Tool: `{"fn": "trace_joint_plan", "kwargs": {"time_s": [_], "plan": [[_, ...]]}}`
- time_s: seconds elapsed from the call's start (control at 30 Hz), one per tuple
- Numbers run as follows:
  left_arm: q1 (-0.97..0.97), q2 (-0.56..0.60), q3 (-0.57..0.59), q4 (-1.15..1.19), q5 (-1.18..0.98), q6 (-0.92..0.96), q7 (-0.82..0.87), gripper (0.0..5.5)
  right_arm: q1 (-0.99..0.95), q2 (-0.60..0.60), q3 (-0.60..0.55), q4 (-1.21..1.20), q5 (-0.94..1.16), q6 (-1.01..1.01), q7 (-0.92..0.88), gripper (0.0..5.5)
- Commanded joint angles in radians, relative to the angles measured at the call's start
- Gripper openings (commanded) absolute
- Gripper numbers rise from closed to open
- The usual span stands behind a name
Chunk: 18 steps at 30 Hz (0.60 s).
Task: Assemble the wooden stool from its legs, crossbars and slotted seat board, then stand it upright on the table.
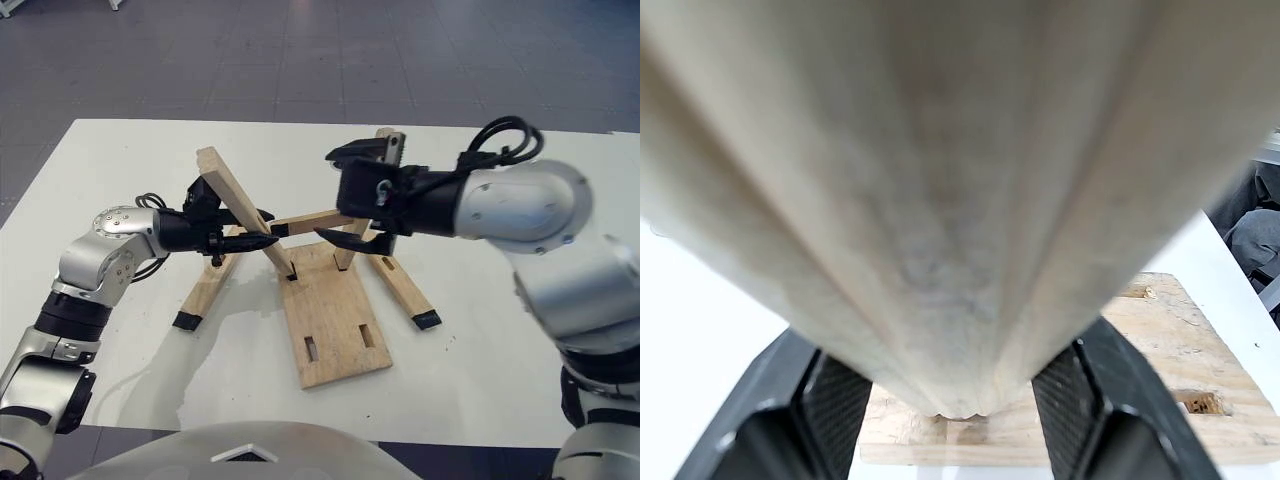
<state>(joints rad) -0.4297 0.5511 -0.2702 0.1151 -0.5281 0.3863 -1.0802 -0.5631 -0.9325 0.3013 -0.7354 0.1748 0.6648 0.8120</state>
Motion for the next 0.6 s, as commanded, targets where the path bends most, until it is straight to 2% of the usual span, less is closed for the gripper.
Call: {"fn": "trace_joint_plan", "kwargs": {"time_s": [0.03,0.27,0.6], "plan": [[0.079,0.018,-0.093,0.078,0.148,0.078,0.052,2.06,0.039,0.058,0.125,0.017,-0.180,-0.144,-0.065,4.35],[0.062,0.014,-0.101,0.092,0.150,0.074,0.045,2.06,0.134,0.070,0.262,0.156,-0.536,-0.430,-0.150,4.35],[0.048,0.005,-0.105,0.101,0.151,0.071,0.047,2.06,0.181,0.200,0.289,0.383,-0.772,-0.626,-0.241,4.35]]}}
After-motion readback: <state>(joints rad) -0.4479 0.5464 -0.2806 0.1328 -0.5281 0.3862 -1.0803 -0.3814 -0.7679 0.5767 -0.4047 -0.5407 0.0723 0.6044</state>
